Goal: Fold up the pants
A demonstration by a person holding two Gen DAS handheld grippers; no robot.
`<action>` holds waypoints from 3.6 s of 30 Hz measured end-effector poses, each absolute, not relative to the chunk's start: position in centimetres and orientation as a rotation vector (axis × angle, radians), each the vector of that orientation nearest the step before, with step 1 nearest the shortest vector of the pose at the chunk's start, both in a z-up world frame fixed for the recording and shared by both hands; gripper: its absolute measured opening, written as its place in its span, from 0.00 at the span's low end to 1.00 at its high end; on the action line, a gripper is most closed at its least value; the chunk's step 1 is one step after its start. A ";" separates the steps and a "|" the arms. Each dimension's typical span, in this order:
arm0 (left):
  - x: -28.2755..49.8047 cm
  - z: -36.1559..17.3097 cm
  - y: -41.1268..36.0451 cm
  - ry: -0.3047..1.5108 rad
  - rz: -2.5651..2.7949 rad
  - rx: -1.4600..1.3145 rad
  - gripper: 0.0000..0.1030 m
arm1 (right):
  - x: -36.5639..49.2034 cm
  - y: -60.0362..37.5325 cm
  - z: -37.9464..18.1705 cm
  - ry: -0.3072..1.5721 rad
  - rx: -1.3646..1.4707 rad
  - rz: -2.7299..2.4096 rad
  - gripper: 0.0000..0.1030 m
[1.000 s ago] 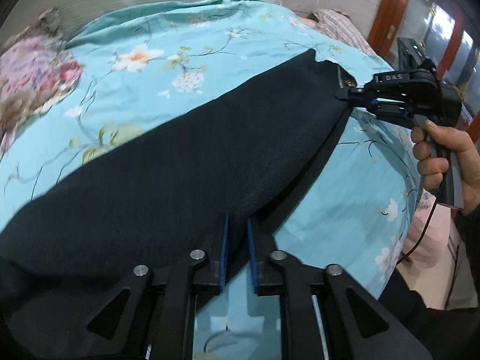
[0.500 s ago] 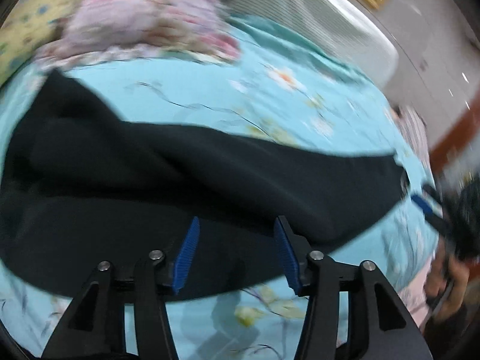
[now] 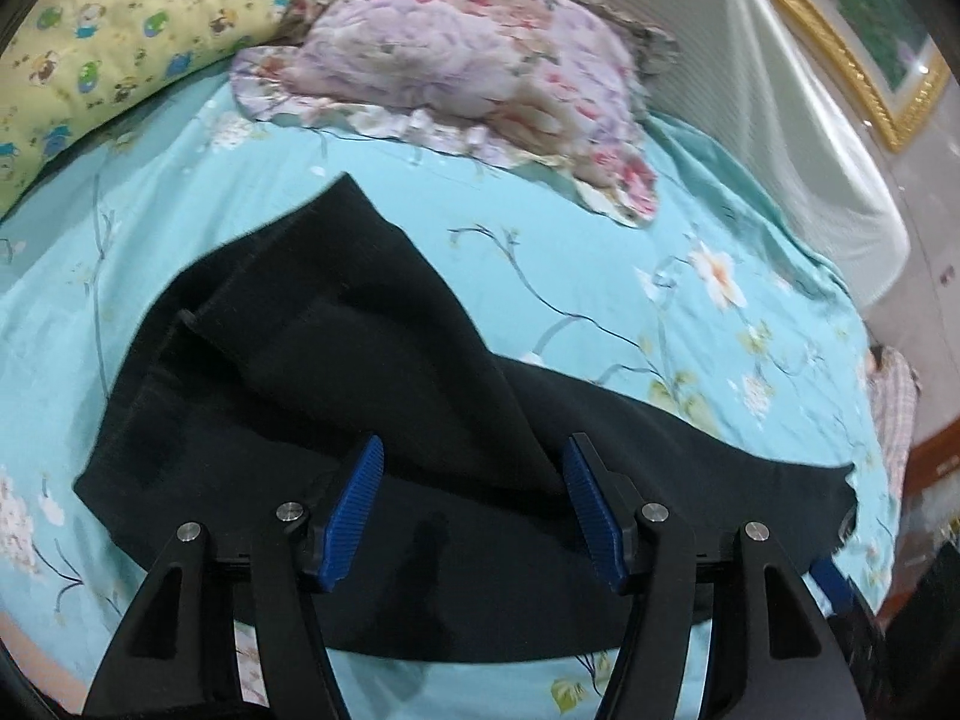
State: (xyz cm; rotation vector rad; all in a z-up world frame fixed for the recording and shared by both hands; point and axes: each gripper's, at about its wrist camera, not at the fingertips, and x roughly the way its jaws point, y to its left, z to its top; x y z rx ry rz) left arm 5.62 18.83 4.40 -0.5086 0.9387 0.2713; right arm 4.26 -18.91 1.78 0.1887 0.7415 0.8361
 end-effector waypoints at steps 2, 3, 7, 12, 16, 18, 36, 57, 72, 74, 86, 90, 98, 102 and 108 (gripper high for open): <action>6.3 4.3 19.3 0.949 0.307 -0.510 0.61 | 3.8 -16.6 1.9 0.736 0.138 0.905 0.63; 6.7 4.2 19.5 0.955 0.320 -0.513 0.61 | 3.7 -15.6 2.0 0.734 0.115 0.932 0.63; 8.0 3.5 20.4 0.981 0.386 -0.524 0.61 | 2.9 -11.0 1.4 0.740 0.000 1.023 0.63; 9.6 2.4 21.1 1.007 0.448 -0.506 0.61 | 3.0 -7.2 0.5 0.754 -0.117 1.046 0.63; 10.3 1.8 21.2 1.011 0.460 -0.483 0.37 | 2.9 -5.2 0.3 0.733 -0.191 1.074 0.63; 10.2 1.6 21.4 1.011 0.451 -0.476 0.28 | 3.0 -4.1 0.2 0.733 -0.208 1.096 0.61; 9.6 1.9 24.3 0.986 0.342 -0.627 0.49 | 9.5 1.3 -2.9 0.774 -0.376 1.003 0.45; 11.2 1.1 23.2 1.016 0.442 -0.492 0.05 | 9.8 1.1 -2.9 0.828 -0.284 1.133 0.06; 0.1 4.8 23.4 0.701 0.317 -0.692 0.04 | 4.8 1.1 1.7 0.742 -0.288 1.237 0.06; -1.9 4.4 23.9 0.654 0.293 -0.754 0.04 | 3.8 1.0 1.9 0.736 -0.301 1.248 0.06; -7.9 -0.2 26.2 0.567 0.276 -0.919 0.02 | 0.2 3.0 -1.1 0.769 -0.428 1.237 0.05; -8.6 -1.4 26.7 0.571 0.280 -0.944 0.02 | -0.1 3.6 -2.2 0.792 -0.442 1.226 0.05; -9.0 -2.9 27.0 0.591 0.274 -0.969 0.03 | 0.3 4.1 -3.5 0.834 -0.441 1.218 0.06; -9.5 -2.7 26.9 0.609 0.291 -0.951 0.00 | 0.6 4.1 -3.6 0.848 -0.426 1.214 0.07; -11.0 -1.3 26.7 0.606 0.320 -0.906 0.03 | 0.1 4.1 -3.4 0.843 -0.431 1.199 0.14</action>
